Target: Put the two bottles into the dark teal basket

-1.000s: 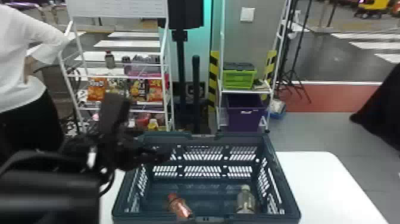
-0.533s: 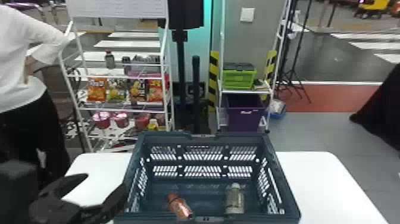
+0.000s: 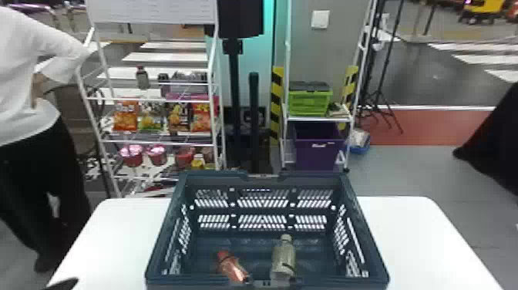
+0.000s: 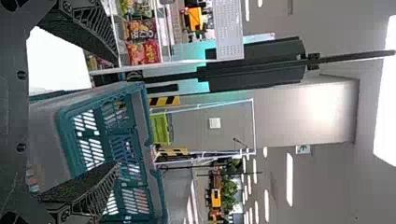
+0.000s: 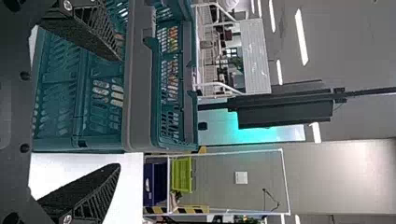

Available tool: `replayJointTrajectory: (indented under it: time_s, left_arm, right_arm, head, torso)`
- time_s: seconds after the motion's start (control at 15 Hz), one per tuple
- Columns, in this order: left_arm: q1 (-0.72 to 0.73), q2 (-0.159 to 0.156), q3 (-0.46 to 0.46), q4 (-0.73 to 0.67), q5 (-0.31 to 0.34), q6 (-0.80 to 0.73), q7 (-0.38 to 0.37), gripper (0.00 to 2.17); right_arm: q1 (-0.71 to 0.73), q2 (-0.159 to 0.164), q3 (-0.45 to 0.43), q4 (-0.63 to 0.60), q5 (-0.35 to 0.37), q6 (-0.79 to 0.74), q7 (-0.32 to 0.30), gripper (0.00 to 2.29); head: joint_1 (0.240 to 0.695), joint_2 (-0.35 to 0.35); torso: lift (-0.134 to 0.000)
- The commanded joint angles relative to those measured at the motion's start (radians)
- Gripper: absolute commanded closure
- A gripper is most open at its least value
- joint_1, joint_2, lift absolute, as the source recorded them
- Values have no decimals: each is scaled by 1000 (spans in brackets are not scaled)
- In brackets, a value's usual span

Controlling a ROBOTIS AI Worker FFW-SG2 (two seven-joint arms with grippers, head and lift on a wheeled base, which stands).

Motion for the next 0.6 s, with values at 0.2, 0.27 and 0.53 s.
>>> replayJointTrajectory:
  time_s: [0.2,0.27,0.53]
  left_arm:
    - [52,-3,-7,247,-24,-299,29,117]
    - [52,-3,-11,265,-38,-311,37,120]
    - [50,-3,-48,343,-60,-394,83,124]
  right_arm:
    - [9,-8,0,-1,5,0,15,70]
    - [10,-9,0,-2,5,0,16,70]
    - [21,-14,-3,-7,2,3,43,70]
  head:
    - [499,0]
    - [499,0]
    - [499,0]
  torso:
    - [0]
    - [0]
    - [0]
